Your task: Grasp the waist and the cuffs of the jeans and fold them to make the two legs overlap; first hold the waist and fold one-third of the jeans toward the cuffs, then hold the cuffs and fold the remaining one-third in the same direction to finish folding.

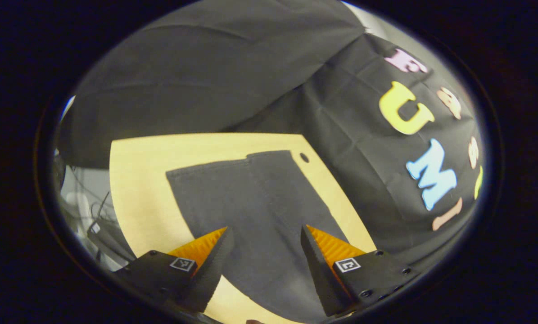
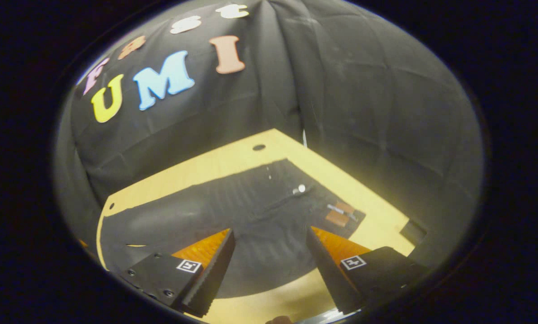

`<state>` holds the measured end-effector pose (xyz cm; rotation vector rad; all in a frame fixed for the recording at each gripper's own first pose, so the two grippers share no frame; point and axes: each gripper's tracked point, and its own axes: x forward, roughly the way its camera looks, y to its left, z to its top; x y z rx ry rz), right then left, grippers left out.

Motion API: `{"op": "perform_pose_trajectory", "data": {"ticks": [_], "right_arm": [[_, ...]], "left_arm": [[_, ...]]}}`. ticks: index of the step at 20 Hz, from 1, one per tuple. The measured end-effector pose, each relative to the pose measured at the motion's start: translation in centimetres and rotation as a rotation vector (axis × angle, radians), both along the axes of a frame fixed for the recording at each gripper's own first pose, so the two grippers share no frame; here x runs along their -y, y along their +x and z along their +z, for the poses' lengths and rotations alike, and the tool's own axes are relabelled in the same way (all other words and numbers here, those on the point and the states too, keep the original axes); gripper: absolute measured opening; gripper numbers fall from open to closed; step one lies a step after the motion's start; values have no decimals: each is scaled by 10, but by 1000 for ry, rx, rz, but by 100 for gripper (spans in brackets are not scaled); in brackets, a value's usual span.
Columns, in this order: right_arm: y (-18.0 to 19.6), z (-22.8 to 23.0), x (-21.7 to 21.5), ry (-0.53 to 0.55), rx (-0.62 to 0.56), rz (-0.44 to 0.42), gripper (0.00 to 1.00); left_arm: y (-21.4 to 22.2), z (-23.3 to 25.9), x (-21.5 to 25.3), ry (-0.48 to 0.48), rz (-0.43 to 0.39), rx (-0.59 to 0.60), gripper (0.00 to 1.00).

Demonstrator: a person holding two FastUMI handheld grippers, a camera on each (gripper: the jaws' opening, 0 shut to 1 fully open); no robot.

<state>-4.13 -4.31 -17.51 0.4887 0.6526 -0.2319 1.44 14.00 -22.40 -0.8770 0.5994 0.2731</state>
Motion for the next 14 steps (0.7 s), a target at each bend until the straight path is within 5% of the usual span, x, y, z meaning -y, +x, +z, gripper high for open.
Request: {"op": "perform_pose_trajectory", "data": {"ticks": [7, 14], "right_arm": [[-4, -50, -2, 328, -158, -124, 96], [-4, -68, -10, 530, -236, -207, 96]], "left_arm": [[-16, -64, -29, -225, 152, -180, 97], [-9, -87, -35, -249, 207, -244, 97]]}}
